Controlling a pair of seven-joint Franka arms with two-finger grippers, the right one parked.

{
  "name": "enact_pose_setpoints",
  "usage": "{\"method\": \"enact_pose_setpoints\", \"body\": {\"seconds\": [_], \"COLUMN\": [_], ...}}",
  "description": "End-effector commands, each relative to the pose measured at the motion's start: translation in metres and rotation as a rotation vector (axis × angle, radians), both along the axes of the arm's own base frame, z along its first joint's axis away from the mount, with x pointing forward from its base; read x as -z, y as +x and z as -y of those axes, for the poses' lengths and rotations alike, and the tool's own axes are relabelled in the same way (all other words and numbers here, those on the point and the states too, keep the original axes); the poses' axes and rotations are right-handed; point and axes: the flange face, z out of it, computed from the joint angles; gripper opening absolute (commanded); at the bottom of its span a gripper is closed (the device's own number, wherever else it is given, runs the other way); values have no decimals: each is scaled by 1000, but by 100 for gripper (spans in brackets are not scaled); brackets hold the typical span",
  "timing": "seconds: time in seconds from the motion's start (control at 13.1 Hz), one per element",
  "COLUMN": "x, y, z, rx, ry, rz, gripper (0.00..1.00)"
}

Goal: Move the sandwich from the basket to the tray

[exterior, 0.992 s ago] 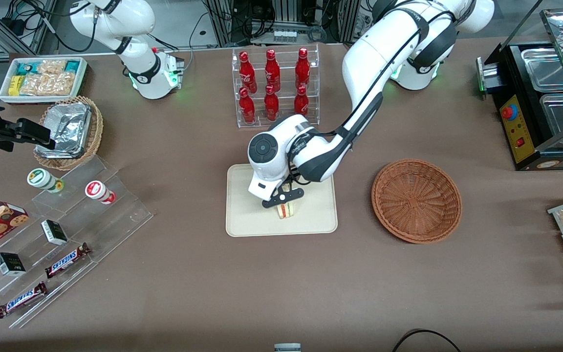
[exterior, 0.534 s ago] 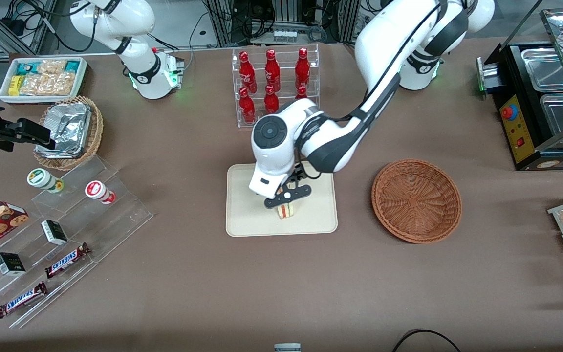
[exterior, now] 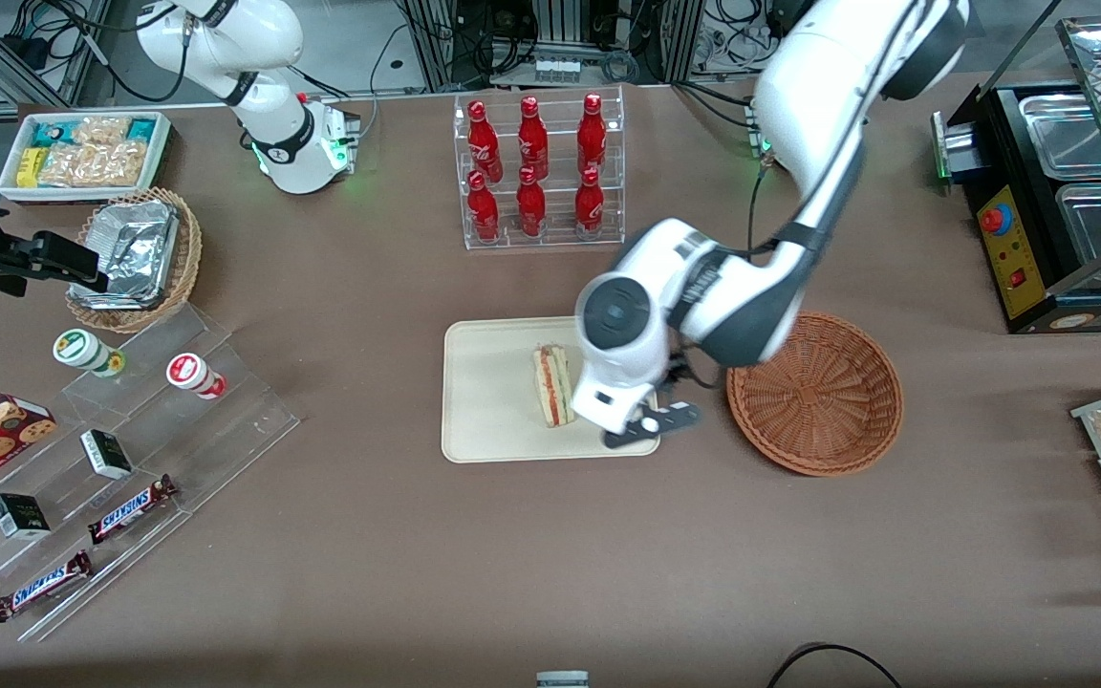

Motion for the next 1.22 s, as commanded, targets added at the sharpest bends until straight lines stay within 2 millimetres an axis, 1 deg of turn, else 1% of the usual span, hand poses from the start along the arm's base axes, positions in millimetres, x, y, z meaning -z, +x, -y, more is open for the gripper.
{"method": "enact_pose_setpoints", "body": {"seconds": [0.0,0.08,0.15,0.31,0.38,0.46,0.53,0.69,0.76,0.99,1.14], "x": [-23,-24,-25,-37,-48,-59,-69,-100,-110,-149,-171], "y": [-3,0,-1,-6,-11,-17,-23,-38,-41,-52,-57], "z": [-49,-66,-77,-105,-121,-141,-166,-201,-226,-277,-307], "rx": [35,30,41,59,88,123,147,255,260,355,370], "ry": [0,3,6,-17,-45,-59,-81,-127,-137,-158,-182], "rz": [-26,-30,-34,-29,-32,-40,-52,-67,-99,-134,-129], "gripper": [100,100,100,100,100,100,100,100,100,100,100]}}
